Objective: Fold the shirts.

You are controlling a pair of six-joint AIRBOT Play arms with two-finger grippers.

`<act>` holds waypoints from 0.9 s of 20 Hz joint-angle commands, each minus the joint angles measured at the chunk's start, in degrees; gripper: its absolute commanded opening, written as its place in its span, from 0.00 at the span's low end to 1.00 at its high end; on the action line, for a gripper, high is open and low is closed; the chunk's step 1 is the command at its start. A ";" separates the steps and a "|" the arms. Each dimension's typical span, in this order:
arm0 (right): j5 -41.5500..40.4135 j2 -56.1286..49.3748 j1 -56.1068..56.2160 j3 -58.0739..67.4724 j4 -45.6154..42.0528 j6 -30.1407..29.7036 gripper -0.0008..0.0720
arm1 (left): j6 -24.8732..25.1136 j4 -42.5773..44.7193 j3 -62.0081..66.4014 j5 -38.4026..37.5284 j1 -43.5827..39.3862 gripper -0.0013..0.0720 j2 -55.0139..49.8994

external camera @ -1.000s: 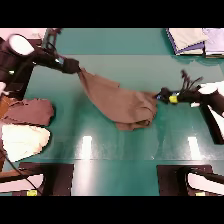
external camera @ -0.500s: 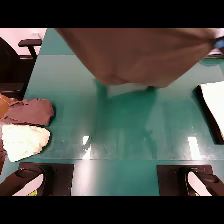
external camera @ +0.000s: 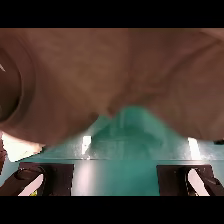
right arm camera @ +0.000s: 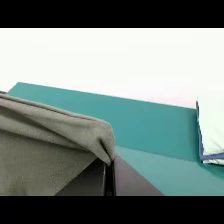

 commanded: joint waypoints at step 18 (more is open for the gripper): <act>-6.08 -57.88 22.77 2.16 -10.62 4.72 0.52 | -4.48 7.80 -21.27 4.13 0.74 0.81 -44.92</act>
